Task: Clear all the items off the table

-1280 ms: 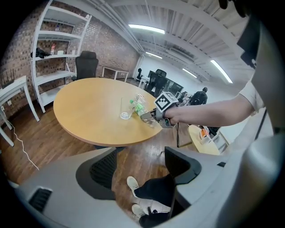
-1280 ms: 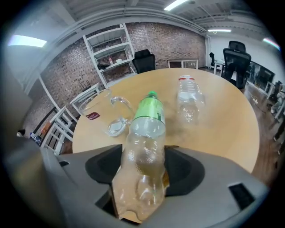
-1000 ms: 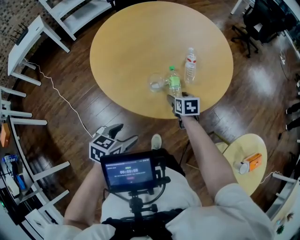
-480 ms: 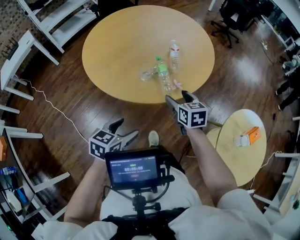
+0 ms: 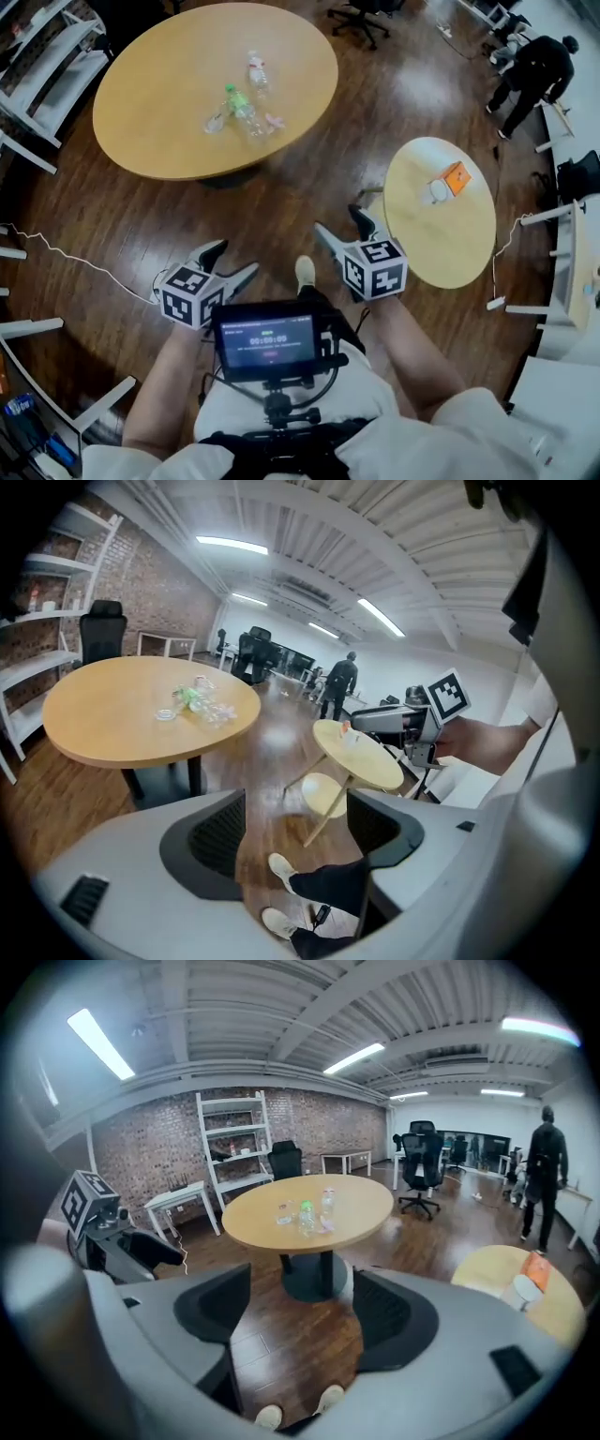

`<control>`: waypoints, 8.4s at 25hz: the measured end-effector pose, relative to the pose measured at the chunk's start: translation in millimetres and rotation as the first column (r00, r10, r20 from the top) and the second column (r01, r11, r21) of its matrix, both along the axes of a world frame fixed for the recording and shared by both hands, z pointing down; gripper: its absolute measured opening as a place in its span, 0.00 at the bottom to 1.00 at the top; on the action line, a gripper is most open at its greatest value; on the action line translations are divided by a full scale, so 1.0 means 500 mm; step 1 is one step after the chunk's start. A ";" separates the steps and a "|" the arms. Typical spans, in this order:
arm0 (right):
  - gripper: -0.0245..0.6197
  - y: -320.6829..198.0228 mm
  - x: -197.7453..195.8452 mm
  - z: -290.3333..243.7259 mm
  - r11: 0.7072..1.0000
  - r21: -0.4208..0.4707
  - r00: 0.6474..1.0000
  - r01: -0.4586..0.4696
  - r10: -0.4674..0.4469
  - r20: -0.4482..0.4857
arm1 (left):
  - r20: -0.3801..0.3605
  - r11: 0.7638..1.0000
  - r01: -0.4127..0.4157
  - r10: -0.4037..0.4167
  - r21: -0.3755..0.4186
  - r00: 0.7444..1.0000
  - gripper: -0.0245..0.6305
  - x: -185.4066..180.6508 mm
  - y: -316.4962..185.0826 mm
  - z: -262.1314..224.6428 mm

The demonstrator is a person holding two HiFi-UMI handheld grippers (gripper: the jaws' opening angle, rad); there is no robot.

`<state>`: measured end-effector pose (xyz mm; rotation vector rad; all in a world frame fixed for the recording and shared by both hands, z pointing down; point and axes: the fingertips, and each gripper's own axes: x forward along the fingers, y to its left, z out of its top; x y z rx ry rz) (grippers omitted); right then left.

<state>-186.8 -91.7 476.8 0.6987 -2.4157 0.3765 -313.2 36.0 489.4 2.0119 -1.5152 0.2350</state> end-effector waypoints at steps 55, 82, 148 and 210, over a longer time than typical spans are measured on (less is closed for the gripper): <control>0.59 0.159 0.895 0.003 0.898 0.047 0.899 -0.437 0.435 0.047 | 0.098 0.966 -0.258 0.258 -0.012 0.961 0.56 0.656 0.013 -0.030; 0.77 -0.346 0.611 0.146 0.828 0.049 0.830 -0.558 0.558 0.025 | 0.076 0.981 -0.184 0.188 -0.062 0.979 0.56 0.339 -0.242 -0.046; 0.67 -0.311 0.090 0.064 0.938 0.080 0.942 0.336 -0.334 -0.047 | 0.069 0.949 0.309 -0.305 -0.062 0.950 0.56 0.194 -0.216 -0.029; 0.72 -0.190 -0.176 0.119 0.988 0.113 0.992 0.105 -0.097 -0.076 | -0.033 0.996 -0.042 0.040 -0.079 0.999 0.56 -0.067 -0.235 0.089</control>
